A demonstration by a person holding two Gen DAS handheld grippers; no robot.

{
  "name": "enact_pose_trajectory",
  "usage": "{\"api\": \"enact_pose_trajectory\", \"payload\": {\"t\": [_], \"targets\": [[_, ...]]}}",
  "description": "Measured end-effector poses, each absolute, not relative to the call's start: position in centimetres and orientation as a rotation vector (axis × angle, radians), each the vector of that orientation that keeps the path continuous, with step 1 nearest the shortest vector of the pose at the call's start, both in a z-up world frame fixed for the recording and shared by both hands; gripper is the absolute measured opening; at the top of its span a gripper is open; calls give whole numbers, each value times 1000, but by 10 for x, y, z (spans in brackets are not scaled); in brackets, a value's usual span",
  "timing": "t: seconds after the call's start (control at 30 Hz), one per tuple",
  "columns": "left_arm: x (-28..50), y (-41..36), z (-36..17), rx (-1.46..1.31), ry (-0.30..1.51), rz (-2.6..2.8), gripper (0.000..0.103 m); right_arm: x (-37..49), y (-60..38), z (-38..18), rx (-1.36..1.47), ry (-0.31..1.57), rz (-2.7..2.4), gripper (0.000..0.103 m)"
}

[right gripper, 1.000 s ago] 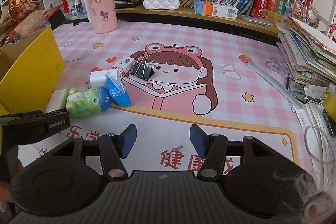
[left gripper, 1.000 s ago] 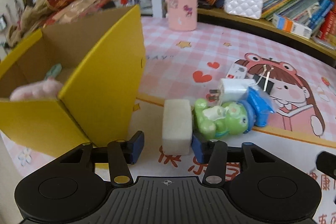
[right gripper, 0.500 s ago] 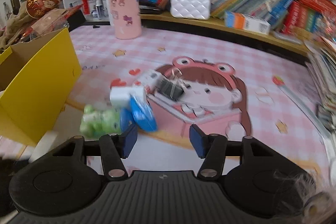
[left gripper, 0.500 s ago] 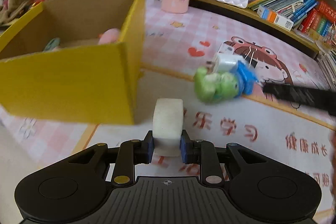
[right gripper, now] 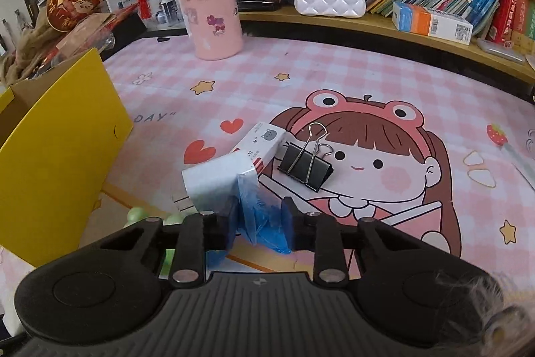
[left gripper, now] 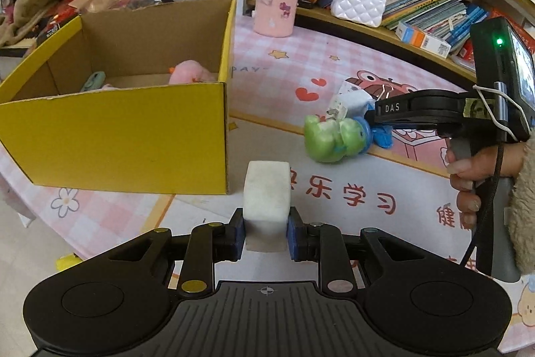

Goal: Organize objects
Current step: 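Lift the eraser and blue bag and carry them over the yellow box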

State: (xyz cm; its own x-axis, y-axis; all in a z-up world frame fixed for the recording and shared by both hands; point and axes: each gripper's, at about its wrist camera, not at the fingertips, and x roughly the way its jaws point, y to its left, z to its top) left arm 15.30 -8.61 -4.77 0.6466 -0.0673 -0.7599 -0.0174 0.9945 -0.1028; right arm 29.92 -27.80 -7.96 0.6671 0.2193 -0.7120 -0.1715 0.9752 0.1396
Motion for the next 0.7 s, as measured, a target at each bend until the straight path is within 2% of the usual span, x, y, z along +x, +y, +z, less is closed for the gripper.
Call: {"api": "enact_pose_trajectory", "payload": {"t": [0.37, 0.7], "targets": [[146, -78, -43, -112, 861, -88, 23, 230, -286, -43, 125, 776, 156, 18], [124, -52, -29, -97, 807, -151, 23, 144, -243, -28, 171, 807, 129, 19]]}}
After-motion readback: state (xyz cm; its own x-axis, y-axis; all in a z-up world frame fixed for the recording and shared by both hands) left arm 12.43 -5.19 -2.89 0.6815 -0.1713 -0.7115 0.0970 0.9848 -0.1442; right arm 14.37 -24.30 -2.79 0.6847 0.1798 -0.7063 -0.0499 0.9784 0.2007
